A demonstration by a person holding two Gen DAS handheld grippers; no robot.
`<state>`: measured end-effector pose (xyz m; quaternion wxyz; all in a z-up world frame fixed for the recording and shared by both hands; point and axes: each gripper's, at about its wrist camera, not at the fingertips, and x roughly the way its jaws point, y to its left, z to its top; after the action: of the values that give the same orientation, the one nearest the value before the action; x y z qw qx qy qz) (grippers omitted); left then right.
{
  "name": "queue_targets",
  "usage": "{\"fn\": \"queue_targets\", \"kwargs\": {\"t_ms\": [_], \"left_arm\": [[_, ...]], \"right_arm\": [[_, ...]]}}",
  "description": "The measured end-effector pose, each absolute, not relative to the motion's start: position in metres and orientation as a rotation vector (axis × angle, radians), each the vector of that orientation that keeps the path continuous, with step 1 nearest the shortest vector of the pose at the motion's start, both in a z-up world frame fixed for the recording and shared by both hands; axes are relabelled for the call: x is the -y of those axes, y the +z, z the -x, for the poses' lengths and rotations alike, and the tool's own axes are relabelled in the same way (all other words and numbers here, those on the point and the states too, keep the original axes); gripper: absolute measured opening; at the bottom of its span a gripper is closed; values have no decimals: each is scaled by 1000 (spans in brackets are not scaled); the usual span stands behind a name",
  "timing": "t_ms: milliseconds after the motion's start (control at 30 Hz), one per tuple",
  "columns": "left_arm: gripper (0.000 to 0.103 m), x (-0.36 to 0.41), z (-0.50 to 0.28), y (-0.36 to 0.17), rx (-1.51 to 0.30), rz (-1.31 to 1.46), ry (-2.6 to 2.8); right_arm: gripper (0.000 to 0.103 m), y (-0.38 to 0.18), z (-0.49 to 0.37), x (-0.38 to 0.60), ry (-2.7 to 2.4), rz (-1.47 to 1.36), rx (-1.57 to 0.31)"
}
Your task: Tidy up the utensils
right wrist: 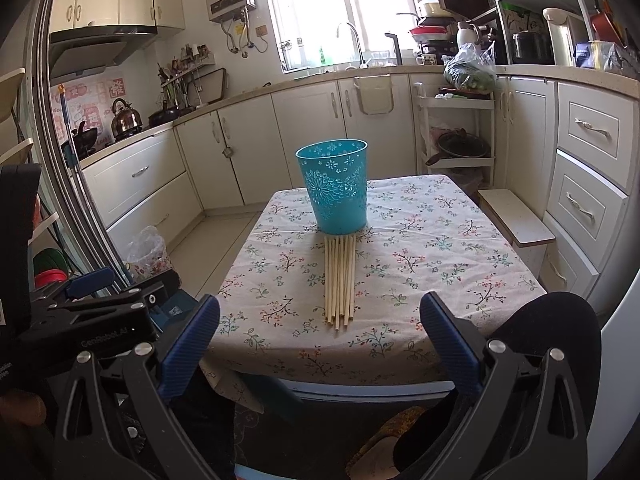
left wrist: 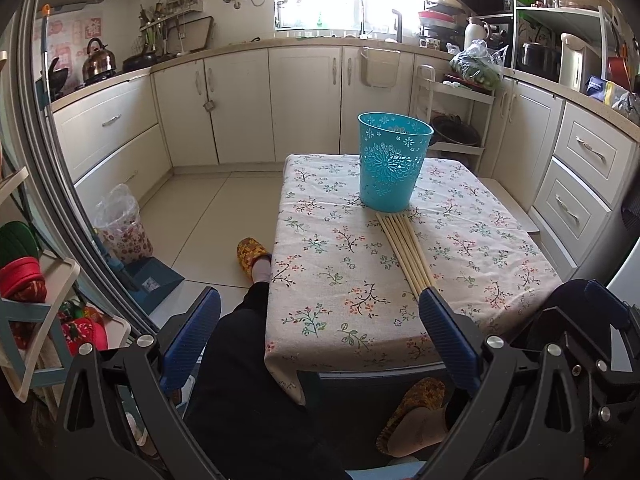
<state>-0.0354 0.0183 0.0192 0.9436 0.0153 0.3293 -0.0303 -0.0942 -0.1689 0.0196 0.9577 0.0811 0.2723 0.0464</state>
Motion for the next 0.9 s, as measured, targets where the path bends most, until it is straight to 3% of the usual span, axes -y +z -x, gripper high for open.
{"fn": "queue_targets", "kwargs": {"t_ms": [900], "left_arm": [[95,-18,35,16,-690,-30,-63]], "right_arm": [[96,20,96,163,146,-166,-578]]}}
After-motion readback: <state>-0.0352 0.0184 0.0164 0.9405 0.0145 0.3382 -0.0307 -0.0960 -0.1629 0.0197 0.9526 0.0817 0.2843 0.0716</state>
